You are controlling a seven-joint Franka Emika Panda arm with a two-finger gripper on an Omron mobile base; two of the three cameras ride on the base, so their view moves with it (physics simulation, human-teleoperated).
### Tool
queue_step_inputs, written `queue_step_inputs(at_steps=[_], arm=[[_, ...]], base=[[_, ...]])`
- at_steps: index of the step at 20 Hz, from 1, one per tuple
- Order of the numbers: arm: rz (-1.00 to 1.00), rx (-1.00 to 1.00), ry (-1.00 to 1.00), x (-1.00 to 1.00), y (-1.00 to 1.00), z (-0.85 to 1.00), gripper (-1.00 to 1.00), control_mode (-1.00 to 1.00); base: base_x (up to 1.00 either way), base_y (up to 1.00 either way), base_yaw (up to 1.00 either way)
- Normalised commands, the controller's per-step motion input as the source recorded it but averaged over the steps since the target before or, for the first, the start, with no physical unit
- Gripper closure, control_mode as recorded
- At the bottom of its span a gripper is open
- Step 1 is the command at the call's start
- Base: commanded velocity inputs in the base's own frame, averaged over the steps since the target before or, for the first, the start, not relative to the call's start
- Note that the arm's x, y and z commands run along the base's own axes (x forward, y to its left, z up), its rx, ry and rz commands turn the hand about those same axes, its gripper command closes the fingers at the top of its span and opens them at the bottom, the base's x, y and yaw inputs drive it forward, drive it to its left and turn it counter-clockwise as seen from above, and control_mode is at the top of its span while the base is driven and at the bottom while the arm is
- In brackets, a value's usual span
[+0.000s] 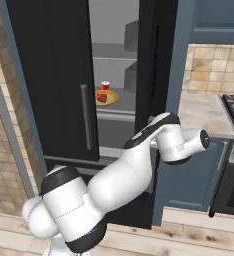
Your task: Retrieve the steak from the fridge and place it on the saucepan with marinade on the stove.
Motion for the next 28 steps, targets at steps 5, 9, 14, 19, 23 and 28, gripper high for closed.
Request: queue_step_inputs(at_steps=[5, 9, 14, 19, 23, 28], arm=[[0.17, 0.08, 0.22, -0.3, -1.0, 0.0, 1.0, -1.0], [0.2, 0.13, 0.11, -0.07, -0.85, 0.0, 1.0, -1.0], [0.12, 0.09, 0.03, -0.05, -0.19, 0.0, -1.0, -1.0], [0.07, 0.0, 0.0, -0.07, 0.19, 0.0, -1.0, -1.0], [0.0, 0.03, 0.0, -0.17, -0.21, 0.0, -1.0, -1.0], [-0.1, 0.05, -0.08, -0.51, -0.46, 0.0, -1.0, -1.0]], base=[[0.0, 0.0, 0.0], [0.0, 0.0, 0.0], [0.0, 0.0, 0.0], [0.0, 0.0, 0.0], [0.0, 0.0, 0.0], [0.0, 0.0, 0.0]])
